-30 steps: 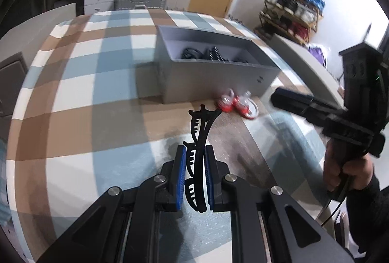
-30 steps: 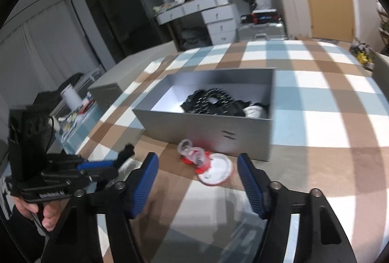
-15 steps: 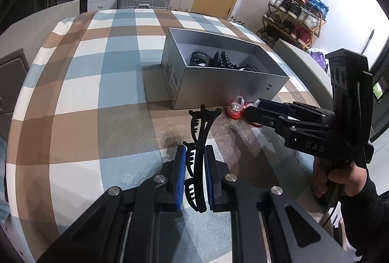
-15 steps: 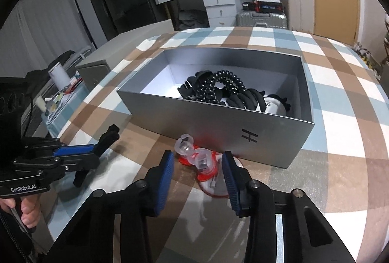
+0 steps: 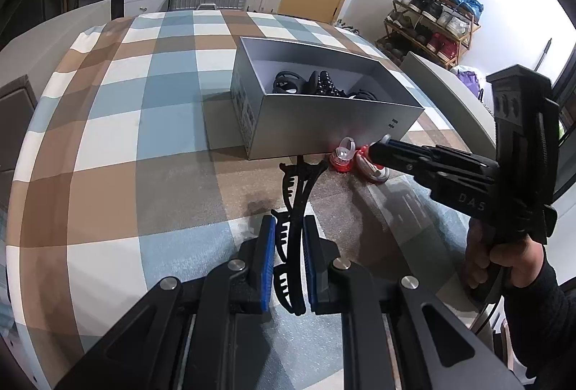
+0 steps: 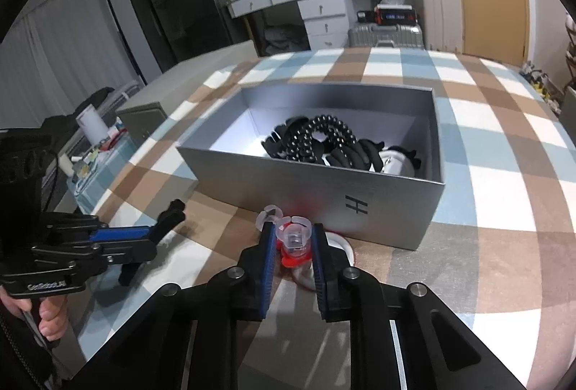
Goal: Organize jewelry
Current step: 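Hold the comb in the left gripper while the right gripper grasps a red-and-clear cap, then carry the comb and cap into the grey box and open both grippers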
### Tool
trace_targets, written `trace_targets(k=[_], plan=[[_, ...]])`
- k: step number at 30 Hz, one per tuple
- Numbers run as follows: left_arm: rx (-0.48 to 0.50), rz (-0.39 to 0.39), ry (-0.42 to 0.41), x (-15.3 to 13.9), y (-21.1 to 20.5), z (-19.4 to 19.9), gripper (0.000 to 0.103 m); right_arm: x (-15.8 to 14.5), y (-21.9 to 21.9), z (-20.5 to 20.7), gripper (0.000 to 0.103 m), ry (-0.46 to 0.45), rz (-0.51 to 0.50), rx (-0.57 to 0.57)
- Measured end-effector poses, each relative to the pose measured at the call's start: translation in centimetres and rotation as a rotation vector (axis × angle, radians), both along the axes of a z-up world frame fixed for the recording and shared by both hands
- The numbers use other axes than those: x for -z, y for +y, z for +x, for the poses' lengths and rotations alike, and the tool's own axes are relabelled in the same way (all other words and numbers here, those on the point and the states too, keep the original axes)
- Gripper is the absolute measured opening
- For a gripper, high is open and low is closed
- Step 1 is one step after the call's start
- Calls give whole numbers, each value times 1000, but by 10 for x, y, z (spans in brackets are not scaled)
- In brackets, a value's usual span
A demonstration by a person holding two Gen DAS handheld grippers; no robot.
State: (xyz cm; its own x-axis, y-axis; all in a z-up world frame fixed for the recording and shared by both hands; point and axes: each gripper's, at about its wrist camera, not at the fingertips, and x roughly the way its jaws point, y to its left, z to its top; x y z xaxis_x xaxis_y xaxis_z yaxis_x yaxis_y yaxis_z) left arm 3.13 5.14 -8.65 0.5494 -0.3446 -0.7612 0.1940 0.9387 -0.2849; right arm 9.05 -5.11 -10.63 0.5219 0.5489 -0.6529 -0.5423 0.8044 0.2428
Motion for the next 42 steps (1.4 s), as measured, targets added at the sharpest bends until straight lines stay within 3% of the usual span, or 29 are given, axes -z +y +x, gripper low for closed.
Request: trace_targets(k=[13, 26, 42], plan=[[52, -34, -64, -35, -18, 2, 10, -31, -30, -17, 18, -60, 125, 22], [56, -31, -221, -66, -33, 39, 10, -65, -42, -5, 18, -139, 191, 11], [97, 8, -181, -56, -42, 84, 10, -65, -32, 48, 18, -135, 198, 6]])
